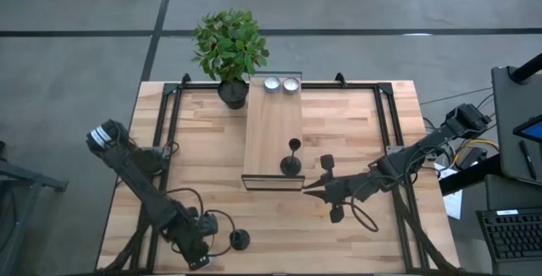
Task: Pick & Place candle stick holders
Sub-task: Put the white candle on the shelf
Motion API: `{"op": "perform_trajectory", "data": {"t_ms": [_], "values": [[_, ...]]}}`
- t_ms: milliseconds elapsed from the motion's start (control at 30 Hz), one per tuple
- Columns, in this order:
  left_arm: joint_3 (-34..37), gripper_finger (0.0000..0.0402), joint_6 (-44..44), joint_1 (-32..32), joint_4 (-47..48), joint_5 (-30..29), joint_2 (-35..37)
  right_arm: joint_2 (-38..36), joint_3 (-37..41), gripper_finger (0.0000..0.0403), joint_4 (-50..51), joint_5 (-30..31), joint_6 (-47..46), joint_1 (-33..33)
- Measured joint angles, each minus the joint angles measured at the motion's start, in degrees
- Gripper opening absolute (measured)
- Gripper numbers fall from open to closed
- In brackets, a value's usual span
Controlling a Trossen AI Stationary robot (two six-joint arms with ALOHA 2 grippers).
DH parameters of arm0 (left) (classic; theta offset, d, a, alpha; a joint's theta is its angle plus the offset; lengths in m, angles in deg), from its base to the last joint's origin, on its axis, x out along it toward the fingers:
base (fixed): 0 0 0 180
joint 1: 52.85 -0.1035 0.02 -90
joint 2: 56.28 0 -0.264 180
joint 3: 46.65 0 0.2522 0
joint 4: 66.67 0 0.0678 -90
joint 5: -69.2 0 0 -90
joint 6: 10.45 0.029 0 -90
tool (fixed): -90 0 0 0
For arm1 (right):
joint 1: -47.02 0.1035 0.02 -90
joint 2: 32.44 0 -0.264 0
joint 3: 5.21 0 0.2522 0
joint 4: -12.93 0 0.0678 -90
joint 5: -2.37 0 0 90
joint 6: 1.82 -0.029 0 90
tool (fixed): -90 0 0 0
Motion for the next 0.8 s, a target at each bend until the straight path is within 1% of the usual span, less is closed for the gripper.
{"op": "perform_trajectory", "data": {"t_ms": [67, 167, 400, 800], "values": [[0.3, 0.0136, 2.3, 0.7, -0.1, 0.1, -0.8, 0.0, 0.1, 0.0043, 0.0, 0.0, -0.1, -0.2], [0.7, 0.0136, 3.0, 0.9, -0.2, -0.2, -1.7, 0.0, 0.2, 0.0043, 0.0, 0.0, -0.5, -0.3], [0.8, 0.0136, 6.1, 0.8, -0.1, -4.5, -3.9, 0.0, 0.2, 0.0043, -0.3, 0.0, -1.0, -0.3], [0.8, 0.0135, 8.3, 1.2, -3.8, -3.8, -6.3, 0.0, 0.5, 0.0044, -0.5, 0.0, -2.2, -0.6]]}}
